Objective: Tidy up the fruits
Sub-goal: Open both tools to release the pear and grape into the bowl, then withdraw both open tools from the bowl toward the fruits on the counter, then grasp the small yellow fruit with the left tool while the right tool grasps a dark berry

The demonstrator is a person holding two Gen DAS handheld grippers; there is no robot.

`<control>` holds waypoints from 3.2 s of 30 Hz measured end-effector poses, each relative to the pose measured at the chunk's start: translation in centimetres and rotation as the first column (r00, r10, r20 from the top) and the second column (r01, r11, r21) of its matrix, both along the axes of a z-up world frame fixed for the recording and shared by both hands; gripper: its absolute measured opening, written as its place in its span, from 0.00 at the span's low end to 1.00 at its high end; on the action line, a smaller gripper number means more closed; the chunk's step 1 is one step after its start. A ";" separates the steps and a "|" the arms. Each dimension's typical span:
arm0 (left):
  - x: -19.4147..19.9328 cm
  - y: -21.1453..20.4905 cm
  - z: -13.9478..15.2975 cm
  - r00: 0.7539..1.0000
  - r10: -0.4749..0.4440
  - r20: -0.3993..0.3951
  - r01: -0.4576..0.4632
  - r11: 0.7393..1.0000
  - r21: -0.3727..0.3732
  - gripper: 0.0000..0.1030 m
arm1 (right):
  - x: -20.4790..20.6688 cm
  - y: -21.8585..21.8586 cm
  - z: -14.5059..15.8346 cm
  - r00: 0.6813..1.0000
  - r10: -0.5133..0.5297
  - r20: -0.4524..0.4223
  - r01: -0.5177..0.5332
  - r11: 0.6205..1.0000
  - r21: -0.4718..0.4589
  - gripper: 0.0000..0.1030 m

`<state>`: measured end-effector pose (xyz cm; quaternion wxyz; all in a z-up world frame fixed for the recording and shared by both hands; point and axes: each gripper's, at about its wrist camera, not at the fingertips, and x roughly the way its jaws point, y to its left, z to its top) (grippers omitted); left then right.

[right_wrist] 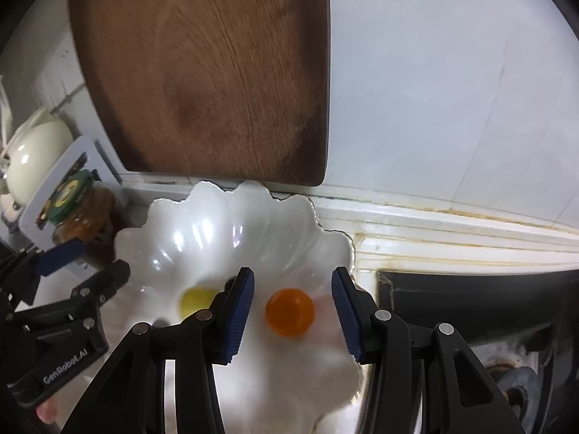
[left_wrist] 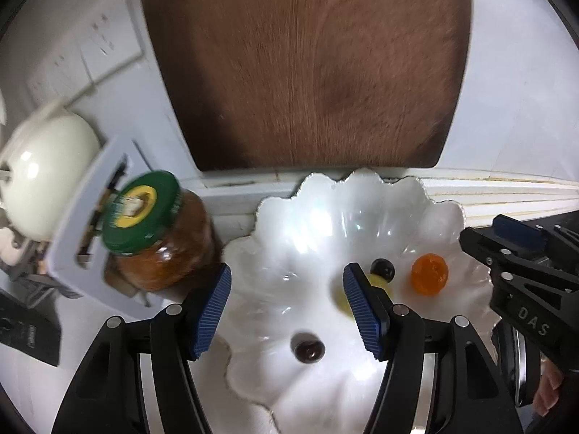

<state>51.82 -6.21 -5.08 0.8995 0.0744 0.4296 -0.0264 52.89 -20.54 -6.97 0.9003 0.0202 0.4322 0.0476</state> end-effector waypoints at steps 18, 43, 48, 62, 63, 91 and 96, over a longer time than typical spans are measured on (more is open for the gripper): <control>-12.6 0.3 6.8 0.976 -0.046 0.212 0.049 0.999 -0.008 0.74 | -13.0 -1.7 6.8 0.977 0.023 0.210 -0.019 1.000 -0.020 0.45; -25.6 -0.5 6.8 0.971 -0.090 0.223 0.103 0.994 -0.044 0.77 | -26.5 -3.6 6.9 0.963 0.041 0.266 -0.038 0.999 -0.018 0.45; -27.5 -0.8 6.5 0.967 -0.109 0.230 0.121 0.992 -0.039 0.77 | -28.2 -4.0 6.3 0.967 0.038 0.251 -0.037 0.999 -0.011 0.45; -30.9 -0.8 3.7 0.969 -0.171 0.176 0.179 0.983 -0.031 0.77 | -32.3 -3.9 3.3 0.982 0.043 0.183 -0.039 0.999 -0.028 0.45; -31.1 -0.8 3.4 0.970 -0.175 0.170 0.183 0.983 -0.031 0.77 | -32.4 -3.9 3.0 0.984 0.046 0.173 -0.042 0.999 -0.023 0.45; -28.8 -2.2 -3.8 0.945 -0.328 -0.022 0.326 0.943 -0.065 0.63 | -31.8 -2.0 -4.6 0.993 0.115 -0.040 -0.115 0.993 0.007 0.43; -27.9 -2.9 -5.1 0.933 -0.354 -0.056 0.351 0.934 -0.068 0.58 | -31.2 -1.9 -5.8 0.991 0.118 -0.069 -0.119 0.993 0.001 0.37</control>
